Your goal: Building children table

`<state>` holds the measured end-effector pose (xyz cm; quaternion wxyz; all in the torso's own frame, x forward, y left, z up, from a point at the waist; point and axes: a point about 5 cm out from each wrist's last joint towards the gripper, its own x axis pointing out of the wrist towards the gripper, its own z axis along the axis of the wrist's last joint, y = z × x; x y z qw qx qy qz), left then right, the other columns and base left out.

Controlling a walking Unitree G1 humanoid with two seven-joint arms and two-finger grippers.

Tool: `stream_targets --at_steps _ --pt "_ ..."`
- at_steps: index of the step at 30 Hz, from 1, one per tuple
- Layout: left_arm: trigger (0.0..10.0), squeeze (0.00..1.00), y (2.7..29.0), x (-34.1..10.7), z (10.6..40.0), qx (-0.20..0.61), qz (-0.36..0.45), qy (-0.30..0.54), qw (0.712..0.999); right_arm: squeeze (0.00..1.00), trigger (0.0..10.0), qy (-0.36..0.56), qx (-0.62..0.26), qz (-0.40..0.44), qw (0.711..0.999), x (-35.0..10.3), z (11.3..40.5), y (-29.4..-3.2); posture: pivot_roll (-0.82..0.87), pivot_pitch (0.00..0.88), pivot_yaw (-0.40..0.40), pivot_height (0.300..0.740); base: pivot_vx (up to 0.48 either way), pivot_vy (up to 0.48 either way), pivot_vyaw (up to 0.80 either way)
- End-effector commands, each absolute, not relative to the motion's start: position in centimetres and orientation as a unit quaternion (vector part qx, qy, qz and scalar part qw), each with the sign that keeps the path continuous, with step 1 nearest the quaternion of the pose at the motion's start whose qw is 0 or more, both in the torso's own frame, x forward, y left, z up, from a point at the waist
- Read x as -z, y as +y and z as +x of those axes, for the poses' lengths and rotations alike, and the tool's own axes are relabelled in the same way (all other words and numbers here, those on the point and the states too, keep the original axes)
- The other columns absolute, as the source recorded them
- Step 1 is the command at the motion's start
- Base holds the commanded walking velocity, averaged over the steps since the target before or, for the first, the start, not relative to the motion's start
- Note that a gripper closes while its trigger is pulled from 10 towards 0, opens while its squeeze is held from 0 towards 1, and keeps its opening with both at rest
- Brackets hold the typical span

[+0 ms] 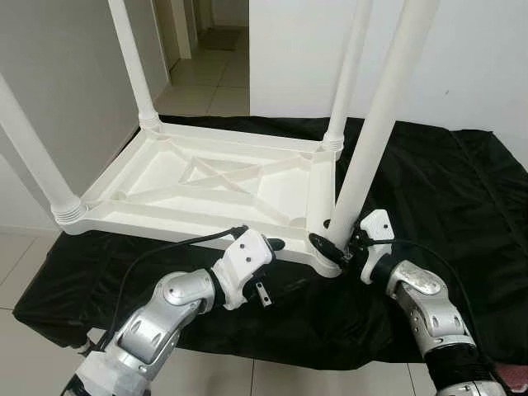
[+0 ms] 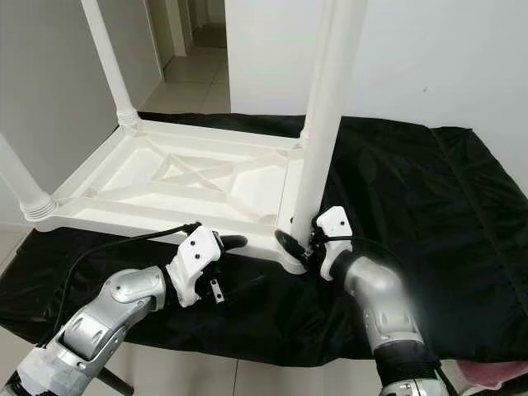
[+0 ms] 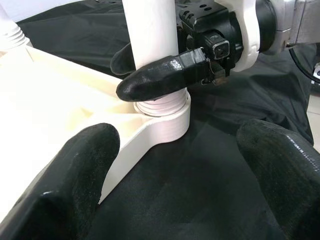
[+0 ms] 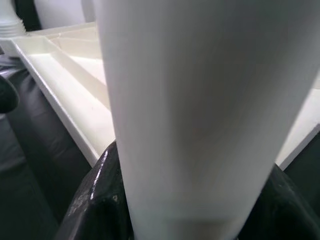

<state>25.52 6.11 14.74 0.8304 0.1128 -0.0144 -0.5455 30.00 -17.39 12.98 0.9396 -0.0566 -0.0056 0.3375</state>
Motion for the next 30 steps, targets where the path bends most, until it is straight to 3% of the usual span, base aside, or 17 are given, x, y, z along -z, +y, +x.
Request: stream_targets --at_steps 1,5,11,24,28,30 --pt "10.0 0.0 5.9 -14.5 25.1 0.581 0.116 -0.003 0.806 0.0 10.0 0.006 -0.318 -0.032 0.947 -12.5 29.6 -17.4 -0.06 0.018 0.045 0.74 0.0 0.0 0.0" --pt "10.0 0.0 5.9 -14.5 25.1 0.582 0.116 -0.003 0.805 0.0 10.0 0.008 -0.304 -0.028 0.952 -12.5 29.5 -17.3 -0.06 0.018 0.044 0.74 0.0 0.0 0.0" --pt "10.0 0.0 5.6 -14.4 24.9 0.586 0.113 -0.003 0.803 0.0 10.0 0.018 -0.188 0.001 0.982 -11.6 29.4 -17.5 -0.07 0.013 0.04 0.74 0.0 0.0 0.0" --pt "10.0 0.0 5.7 -14.5 25.2 0.577 0.113 -0.008 0.809 0.0 10.0 0.019 -0.065 0.062 0.996 -11.1 28.0 -15.9 -0.07 0.008 0.036 0.74 0.0 0.0 0.0" --pt "10.0 0.0 6.0 -14.6 25.3 0.57 0.116 -0.01 0.813 0.0 10.0 0.01 0.045 0.085 0.995 -11.2 27.4 -14.5 -0.04 0.009 0.027 0.74 0.0 0.0 0.0" --pt "10.0 0.0 6.1 -14.7 25.3 0.569 0.116 -0.01 0.814 0.0 10.0 0.009 0.054 0.096 0.994 -11.2 27.3 -14.1 -0.03 0.01 0.028 0.74 0.0 0.0 0.0"
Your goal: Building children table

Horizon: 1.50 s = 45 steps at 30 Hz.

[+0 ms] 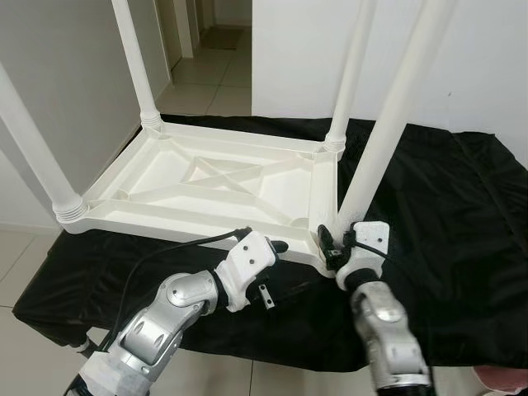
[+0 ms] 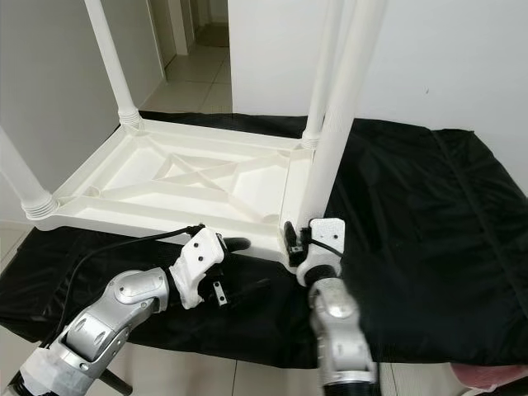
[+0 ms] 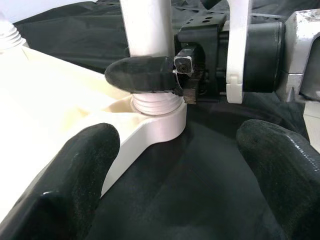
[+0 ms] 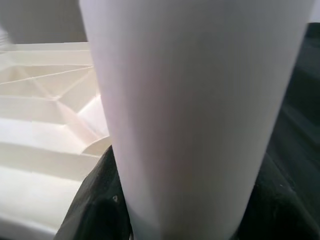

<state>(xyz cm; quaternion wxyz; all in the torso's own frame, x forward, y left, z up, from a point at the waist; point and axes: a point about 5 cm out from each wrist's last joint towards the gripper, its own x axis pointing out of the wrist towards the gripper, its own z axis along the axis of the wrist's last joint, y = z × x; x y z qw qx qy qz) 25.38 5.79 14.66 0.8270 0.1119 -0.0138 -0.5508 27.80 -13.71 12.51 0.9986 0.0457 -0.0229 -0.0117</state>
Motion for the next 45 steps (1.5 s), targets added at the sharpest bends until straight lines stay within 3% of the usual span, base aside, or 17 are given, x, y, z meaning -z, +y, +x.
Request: stream_targets --at_steps 1,10,11,25,26,27,45 --pt "10.0 0.0 6.1 -14.7 25.3 0.567 0.115 -0.01 0.815 0.0 10.0 0.01 0.058 0.101 0.993 -11.3 27.3 -13.7 -0.03 0.01 0.028 0.74 0.0 0.0 0.0" --pt "10.0 0.0 6.1 -14.7 25.2 0.567 0.116 -0.009 0.815 0.0 10.0 -0.001 0.043 0.072 0.996 -11.9 27.3 -13.6 -0.03 0.015 0.02 0.74 0.0 0.0 0.0" --pt "10.0 0.0 6.0 -14.7 25.2 0.566 0.115 -0.009 0.816 1.0 10.0 -0.001 0.042 0.073 0.996 -11.9 27.3 -13.7 -0.03 0.015 0.02 0.74 0.0 0.0 0.0" --pt "10.0 0.0 6.0 -14.7 25.2 0.561 0.113 -0.011 0.82 1.0 10.0 -0.029 -0.011 0.033 0.999 -12.8 27.4 -14.3 -0.03 0.014 0.007 0.74 0.0 0.0 0.0" --pt "10.0 0.0 6.0 -14.7 25.3 0.56 0.112 -0.012 0.821 0.77 10.0 -0.029 -0.025 0.025 0.999 -12.8 27.4 -14.6 -0.03 0.012 0.003 0.74 0.0 0.0 0.0" --pt "10.0 0.0 5.9 -14.7 25.3 0.56 0.112 -0.013 0.821 0.0 10.0 -0.03 -0.035 0.017 0.999 -12.8 27.5 -14.9 -0.03 0.016 0.005 0.74 0.0 0.0 0.0" --pt "10.0 0.0 5.7 -14.7 25.2 0.565 0.108 -0.012 0.818 0.0 10.0 -0.04 -0.203 -0.013 0.978 -13.9 28.3 -17.5 -0.05 0.015 0.016 0.74 0.0 0.0 0.0"
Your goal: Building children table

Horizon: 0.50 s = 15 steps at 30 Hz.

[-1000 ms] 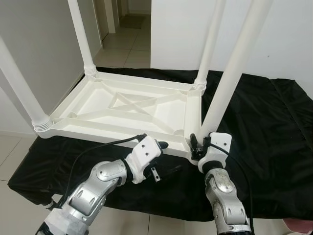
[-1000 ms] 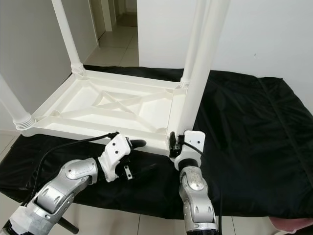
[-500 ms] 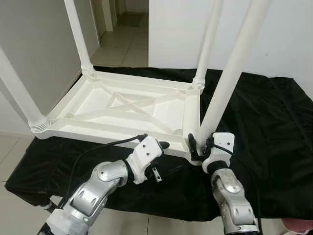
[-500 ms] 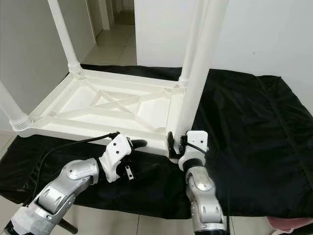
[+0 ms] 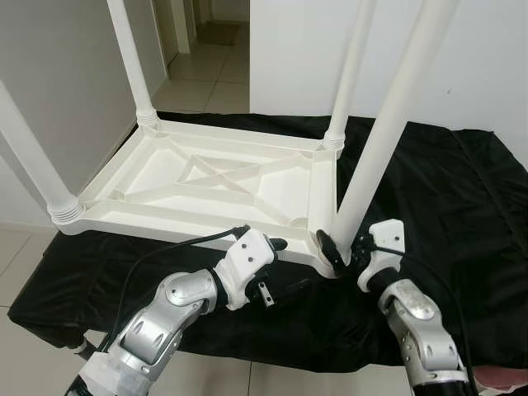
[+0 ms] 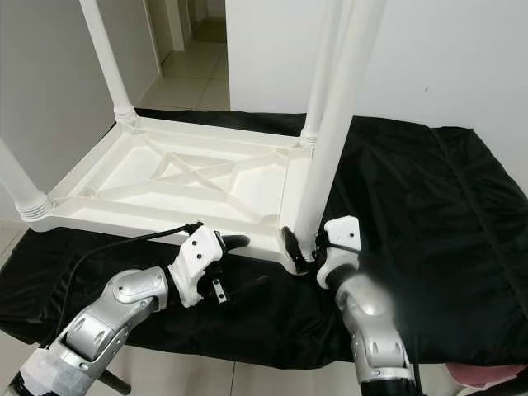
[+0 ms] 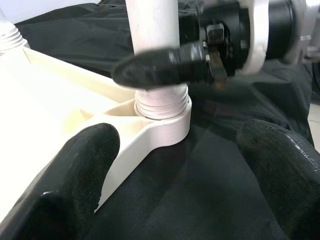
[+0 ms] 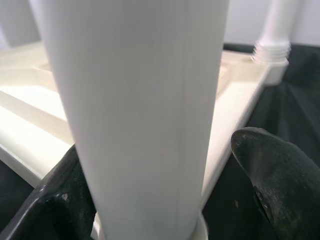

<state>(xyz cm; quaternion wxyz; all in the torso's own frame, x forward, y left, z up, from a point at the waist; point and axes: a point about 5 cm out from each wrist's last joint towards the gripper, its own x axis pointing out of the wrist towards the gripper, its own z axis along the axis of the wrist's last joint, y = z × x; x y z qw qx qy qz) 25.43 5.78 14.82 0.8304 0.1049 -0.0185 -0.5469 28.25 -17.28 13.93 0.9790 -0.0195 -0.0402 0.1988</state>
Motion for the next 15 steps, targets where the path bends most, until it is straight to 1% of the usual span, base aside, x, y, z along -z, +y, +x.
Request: stream_targets --at_steps 1,2,5,7,10,15 --pt "10.0 0.0 5.61 -14.64 25.13 0.568 0.107 -0.012 0.816 0.0 10.0 -0.04 -0.222 -0.017 0.974 -14.02 28.39 -17.52 -0.05 0.011 0.022 0.74 0.0 0.0 0.0" --pt "10.0 0.0 5.53 -14.64 25.09 0.571 0.108 -0.012 0.814 0.0 10.0 -0.04 -0.243 -0.024 0.969 -14.14 28.49 -17.58 -0.05 0.011 0.022 0.74 0.0 0.0 0.0" --pt "10.0 0.0 5.5 -14.6 25.09 0.572 0.108 -0.012 0.813 0.0 10.0 -0.04 -0.255 -0.029 0.966 -14.17 28.56 -17.6 -0.06 0.006 0.019 0.74 0.0 0.0 0.0" --pt "10.0 0.0 5.53 -14.65 25.21 0.572 0.109 -0.013 0.813 0.0 10.0 -0.033 -0.29 -0.04 0.956 -14.08 28.65 -17.43 -0.06 0.0 0.017 0.74 0.0 0.0 0.0" --pt "10.0 0.0 5.54 -14.68 25.3 0.572 0.11 -0.013 0.813 0.0 10.0 -0.028 -0.308 -0.044 0.95 -14.0 28.67 -17.27 -0.06 0.0 0.018 0.74 0.0 0.0 0.0" --pt "10.0 0.0 5.46 -14.82 25.45 0.571 0.11 -0.018 0.813 0.0 10.0 -0.022 -0.356 -0.06 0.932 -14.14 29.15 -16.9 -0.06 0.0 0.023 0.74 0.0 0.0 0.0"
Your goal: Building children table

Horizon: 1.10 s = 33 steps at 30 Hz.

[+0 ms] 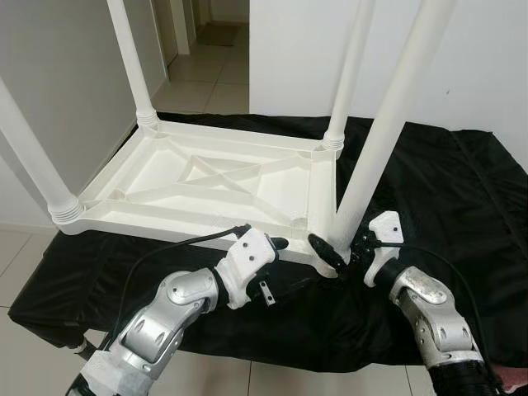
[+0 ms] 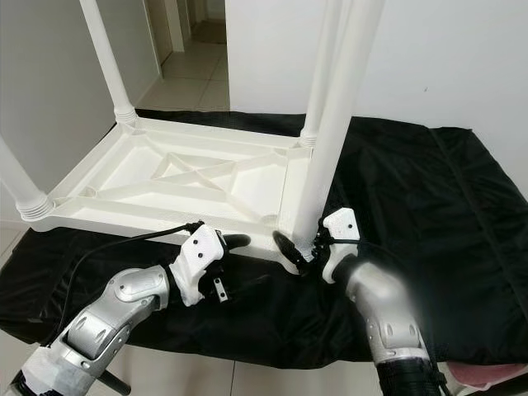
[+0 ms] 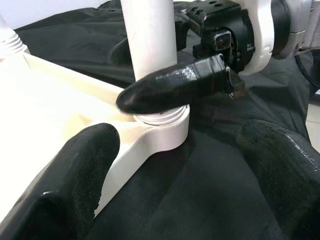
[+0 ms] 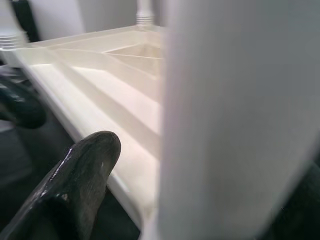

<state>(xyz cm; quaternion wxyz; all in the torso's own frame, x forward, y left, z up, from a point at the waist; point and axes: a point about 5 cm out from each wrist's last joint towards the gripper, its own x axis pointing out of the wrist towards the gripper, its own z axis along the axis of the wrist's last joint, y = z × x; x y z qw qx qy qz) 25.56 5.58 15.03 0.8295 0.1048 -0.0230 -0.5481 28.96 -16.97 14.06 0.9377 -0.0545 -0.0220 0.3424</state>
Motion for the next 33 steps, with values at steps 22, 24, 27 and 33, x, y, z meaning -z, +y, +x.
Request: stream_targets --at_steps 22,24,27,33 --pt "10.0 0.0 5.5 -14.7 25.2 0.574 0.11 -0.013 0.811 0.0 10.0 0.017 -0.362 -0.093 0.928 -11.8 29.5 -18.0 -0.06 0.009 0.037 0.74 0.0 0.0 0.0" --pt "10.0 0.0 5.5 -14.7 25.2 0.575 0.11 -0.013 0.811 0.0 10.0 0.018 -0.357 -0.091 0.929 -11.6 29.5 -18.0 -0.06 0.009 0.037 0.74 0.0 0.0 0.0" --pt "10.0 0.0 5.6 -14.7 25.2 0.575 0.111 -0.012 0.81 0.0 10.0 0.018 -0.343 -0.071 0.936 -11.6 29.6 -17.8 -0.06 0.02 0.042 0.74 0.0 0.0 0.0" --pt "10.0 0.0 5.6 -14.8 25.2 0.574 0.11 -0.012 0.811 0.0 10.0 0.018 -0.278 -0.038 0.96 -11.9 29.8 -17.3 -0.06 0.022 0.036 0.74 0.0 0.0 0.0"
